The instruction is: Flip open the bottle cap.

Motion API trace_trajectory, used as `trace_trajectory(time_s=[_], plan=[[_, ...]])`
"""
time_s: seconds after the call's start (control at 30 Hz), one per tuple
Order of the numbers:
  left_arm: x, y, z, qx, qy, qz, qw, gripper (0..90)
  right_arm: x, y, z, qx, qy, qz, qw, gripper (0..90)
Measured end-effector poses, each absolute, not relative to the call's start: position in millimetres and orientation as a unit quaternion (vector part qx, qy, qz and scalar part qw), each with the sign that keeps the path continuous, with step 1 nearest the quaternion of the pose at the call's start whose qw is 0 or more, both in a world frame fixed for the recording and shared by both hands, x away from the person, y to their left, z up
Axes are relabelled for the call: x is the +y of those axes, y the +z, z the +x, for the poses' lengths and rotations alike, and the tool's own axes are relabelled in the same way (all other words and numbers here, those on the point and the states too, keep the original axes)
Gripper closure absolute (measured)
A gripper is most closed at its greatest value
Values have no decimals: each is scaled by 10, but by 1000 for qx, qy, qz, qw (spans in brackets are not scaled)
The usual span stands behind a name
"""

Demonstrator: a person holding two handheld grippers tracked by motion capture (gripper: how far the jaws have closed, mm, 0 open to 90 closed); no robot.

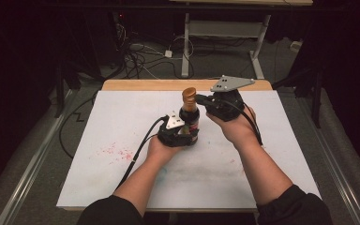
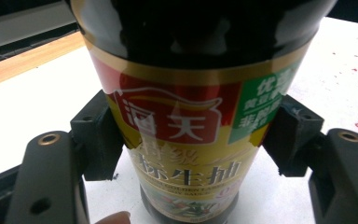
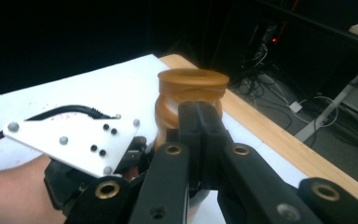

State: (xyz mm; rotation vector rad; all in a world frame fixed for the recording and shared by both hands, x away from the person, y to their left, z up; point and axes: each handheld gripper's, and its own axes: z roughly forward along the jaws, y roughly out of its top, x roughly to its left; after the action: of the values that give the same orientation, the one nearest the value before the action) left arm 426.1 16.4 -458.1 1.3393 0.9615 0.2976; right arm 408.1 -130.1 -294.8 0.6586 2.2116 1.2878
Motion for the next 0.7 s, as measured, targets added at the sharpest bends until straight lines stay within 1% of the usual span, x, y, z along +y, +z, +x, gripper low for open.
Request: trace_trajectory(time_s=[0.43, 0.7], plan=[[165, -4586, 4261, 424, 133, 597, 668, 288, -1275, -2889, 4085, 808, 476, 241, 249, 900], [166, -4589, 4265, 427, 130, 590, 673, 288, -1243, -2848, 4120, 804, 482, 242, 250, 900]])
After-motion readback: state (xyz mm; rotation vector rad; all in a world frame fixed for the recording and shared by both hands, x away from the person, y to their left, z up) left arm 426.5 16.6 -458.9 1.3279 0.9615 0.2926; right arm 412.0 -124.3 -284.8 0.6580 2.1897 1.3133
